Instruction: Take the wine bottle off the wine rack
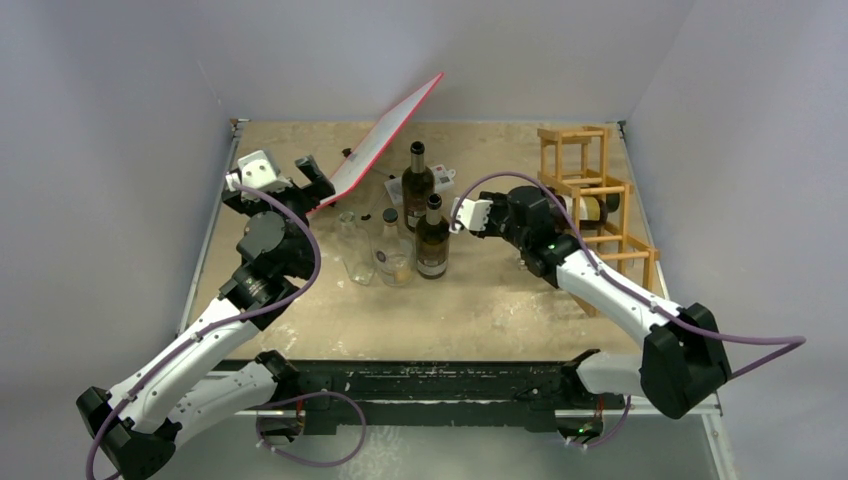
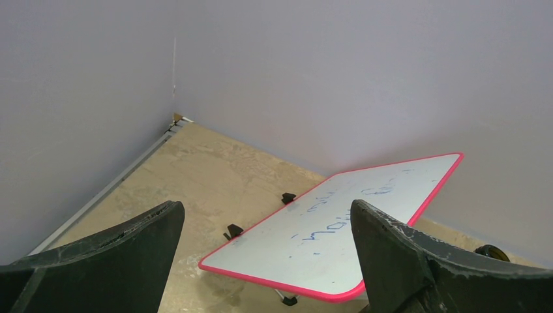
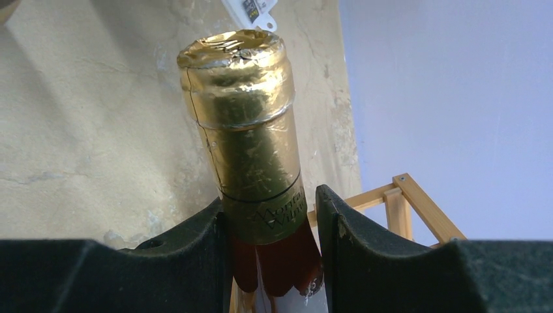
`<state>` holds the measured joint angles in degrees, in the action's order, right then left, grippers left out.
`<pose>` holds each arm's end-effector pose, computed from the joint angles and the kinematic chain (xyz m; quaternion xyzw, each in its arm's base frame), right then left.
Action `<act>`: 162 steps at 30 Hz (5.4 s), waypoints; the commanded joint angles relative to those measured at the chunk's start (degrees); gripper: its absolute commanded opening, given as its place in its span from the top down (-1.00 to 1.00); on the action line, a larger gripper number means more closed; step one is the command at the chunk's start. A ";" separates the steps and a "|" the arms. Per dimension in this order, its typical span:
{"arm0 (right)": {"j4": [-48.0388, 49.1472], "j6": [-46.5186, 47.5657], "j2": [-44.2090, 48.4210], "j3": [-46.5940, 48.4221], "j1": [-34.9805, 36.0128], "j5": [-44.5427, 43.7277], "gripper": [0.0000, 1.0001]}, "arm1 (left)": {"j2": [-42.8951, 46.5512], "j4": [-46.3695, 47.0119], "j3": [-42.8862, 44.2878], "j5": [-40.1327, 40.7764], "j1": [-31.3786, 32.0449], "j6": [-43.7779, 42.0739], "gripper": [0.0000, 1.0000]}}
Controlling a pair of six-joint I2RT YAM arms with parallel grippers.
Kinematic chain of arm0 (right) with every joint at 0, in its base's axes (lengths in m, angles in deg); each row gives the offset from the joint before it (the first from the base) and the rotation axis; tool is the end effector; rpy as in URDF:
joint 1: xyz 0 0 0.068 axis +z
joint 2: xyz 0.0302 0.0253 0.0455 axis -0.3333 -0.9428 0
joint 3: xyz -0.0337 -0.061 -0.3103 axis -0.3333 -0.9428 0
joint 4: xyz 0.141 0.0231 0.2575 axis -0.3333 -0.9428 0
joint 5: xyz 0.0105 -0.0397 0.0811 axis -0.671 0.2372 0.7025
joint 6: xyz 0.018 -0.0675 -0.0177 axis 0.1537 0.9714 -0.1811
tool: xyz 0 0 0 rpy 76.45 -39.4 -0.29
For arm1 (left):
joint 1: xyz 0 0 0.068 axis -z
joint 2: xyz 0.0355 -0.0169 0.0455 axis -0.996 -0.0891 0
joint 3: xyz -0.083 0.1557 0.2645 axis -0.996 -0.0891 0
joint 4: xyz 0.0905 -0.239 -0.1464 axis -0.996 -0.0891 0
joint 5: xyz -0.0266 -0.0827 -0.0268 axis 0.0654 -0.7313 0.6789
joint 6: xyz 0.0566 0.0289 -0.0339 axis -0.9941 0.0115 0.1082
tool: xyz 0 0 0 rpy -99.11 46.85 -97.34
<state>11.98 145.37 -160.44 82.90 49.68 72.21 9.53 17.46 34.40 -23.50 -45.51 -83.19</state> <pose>0.2874 0.1636 0.2969 -0.5679 0.5915 -0.1661 0.5478 0.1845 -0.0859 0.4387 -0.2150 0.6238 0.0055 0.7514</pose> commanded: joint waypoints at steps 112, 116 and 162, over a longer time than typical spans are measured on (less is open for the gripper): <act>7.21 4.51 -3.73 3.63 1.50 -19.50 1.00 | -1.01 -7.95 5.39 -19.43 0.26 1.72 -0.98; 8.31 4.57 -1.23 3.96 2.22 -17.72 1.00 | -1.37 -7.90 5.44 -19.56 0.05 1.80 -0.98; 12.95 -4.31 3.93 6.38 6.82 -10.75 1.00 | -2.45 -7.97 5.50 -21.08 -1.84 2.78 -0.97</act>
<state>14.65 141.00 -160.68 85.19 56.20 61.19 7.02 6.90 39.80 -43.79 -47.00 -80.35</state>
